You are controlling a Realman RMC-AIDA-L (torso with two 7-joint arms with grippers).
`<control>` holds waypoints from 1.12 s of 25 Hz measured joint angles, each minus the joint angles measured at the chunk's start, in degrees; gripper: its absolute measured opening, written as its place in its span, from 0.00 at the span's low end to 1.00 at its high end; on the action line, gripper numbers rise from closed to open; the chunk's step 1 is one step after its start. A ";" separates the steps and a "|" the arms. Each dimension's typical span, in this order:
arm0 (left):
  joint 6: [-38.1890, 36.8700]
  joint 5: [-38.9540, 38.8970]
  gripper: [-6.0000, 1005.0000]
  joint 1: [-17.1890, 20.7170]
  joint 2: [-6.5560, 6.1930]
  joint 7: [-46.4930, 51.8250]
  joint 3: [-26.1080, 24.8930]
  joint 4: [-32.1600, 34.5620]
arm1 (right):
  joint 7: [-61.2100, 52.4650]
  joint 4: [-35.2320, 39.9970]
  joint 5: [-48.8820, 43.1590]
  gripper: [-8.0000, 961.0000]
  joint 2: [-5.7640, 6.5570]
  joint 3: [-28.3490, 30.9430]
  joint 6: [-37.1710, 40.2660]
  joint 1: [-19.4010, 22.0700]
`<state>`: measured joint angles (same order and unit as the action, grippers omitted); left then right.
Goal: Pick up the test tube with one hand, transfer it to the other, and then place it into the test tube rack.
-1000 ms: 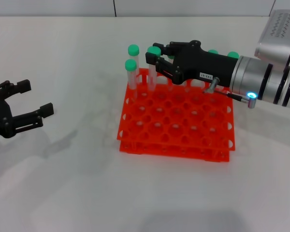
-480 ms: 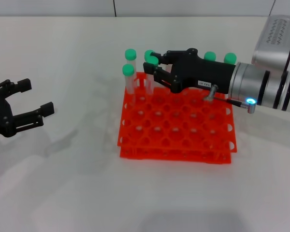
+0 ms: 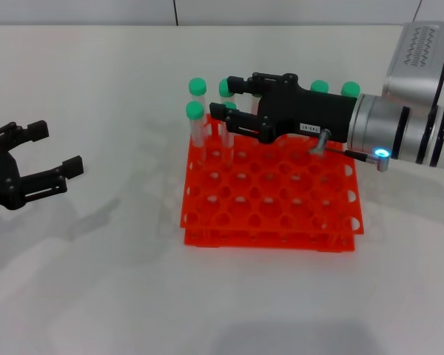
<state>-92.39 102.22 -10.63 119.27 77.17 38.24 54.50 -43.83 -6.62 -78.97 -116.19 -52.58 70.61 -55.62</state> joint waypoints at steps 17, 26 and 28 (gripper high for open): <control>-0.44 -0.01 0.88 0.20 -0.16 -0.31 -0.04 -0.01 | -17.76 27.50 -3.77 0.59 0.81 -13.22 10.90 16.26; -2.76 1.85 0.88 -0.51 -1.15 -0.10 -0.08 -0.36 | -20.02 33.53 -6.20 0.70 3.00 -17.77 11.85 21.93; -4.42 2.22 0.88 -1.13 -1.95 -0.15 -0.17 -1.22 | -19.77 33.73 -6.30 0.77 3.00 -17.80 11.69 22.66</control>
<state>-96.81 104.44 -11.76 117.31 77.03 38.07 53.27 -63.59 27.11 -85.27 -113.19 -70.38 82.30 -32.96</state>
